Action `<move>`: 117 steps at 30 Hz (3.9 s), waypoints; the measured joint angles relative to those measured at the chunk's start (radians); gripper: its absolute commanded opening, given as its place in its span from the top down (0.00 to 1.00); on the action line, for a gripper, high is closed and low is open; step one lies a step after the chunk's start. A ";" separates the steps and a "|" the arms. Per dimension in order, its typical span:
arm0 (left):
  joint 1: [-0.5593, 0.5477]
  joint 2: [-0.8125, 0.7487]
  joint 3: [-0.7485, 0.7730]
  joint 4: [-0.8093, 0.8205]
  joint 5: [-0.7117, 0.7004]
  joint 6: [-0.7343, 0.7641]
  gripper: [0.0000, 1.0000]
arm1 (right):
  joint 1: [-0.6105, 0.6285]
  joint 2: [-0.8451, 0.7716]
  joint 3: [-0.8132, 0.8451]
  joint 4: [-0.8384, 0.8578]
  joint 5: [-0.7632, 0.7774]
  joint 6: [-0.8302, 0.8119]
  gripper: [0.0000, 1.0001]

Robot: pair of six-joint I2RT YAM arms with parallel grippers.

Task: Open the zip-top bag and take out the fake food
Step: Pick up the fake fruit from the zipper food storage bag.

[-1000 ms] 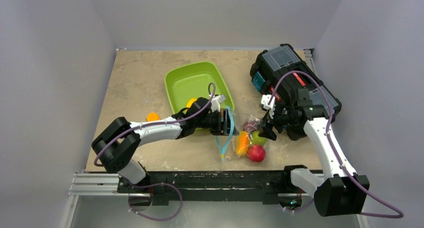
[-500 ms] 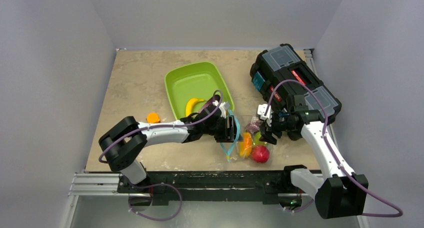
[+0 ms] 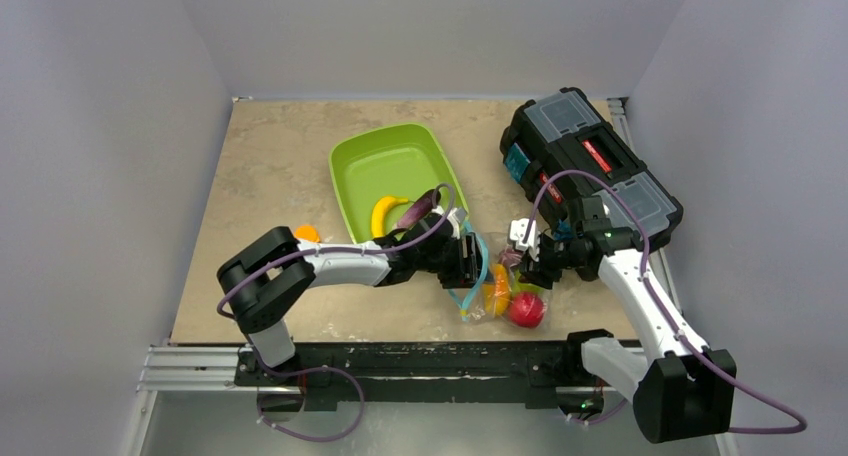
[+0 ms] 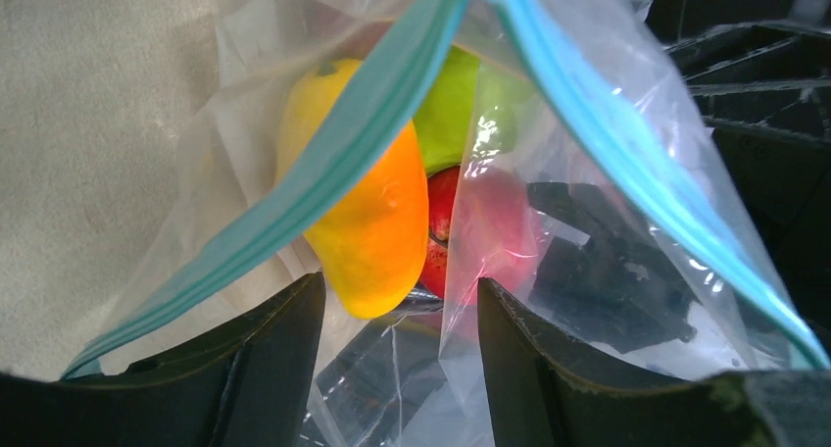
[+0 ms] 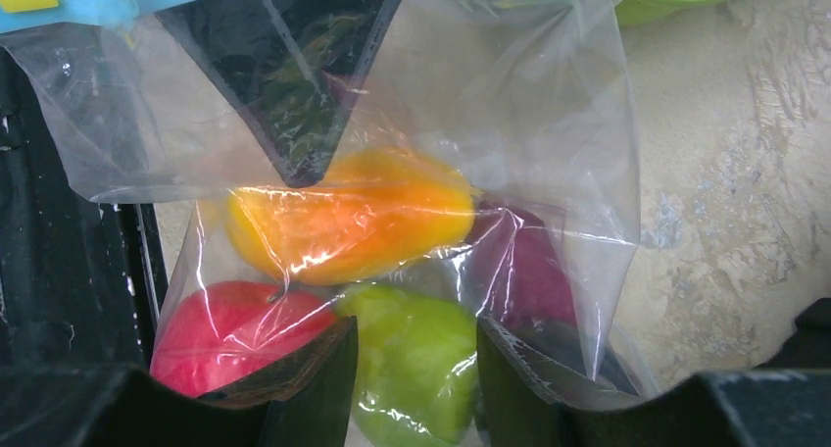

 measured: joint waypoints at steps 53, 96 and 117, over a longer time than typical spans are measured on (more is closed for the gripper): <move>-0.039 0.140 0.182 -0.136 -0.034 -0.095 0.56 | 0.100 0.081 -0.064 0.129 0.092 0.097 0.76; -0.038 0.165 0.194 -0.211 -0.142 -0.121 0.42 | 0.153 0.450 0.147 0.103 0.061 0.305 0.86; -0.035 0.068 0.136 -0.201 -0.411 -0.129 0.43 | 0.147 0.405 0.151 0.138 -0.034 0.327 0.81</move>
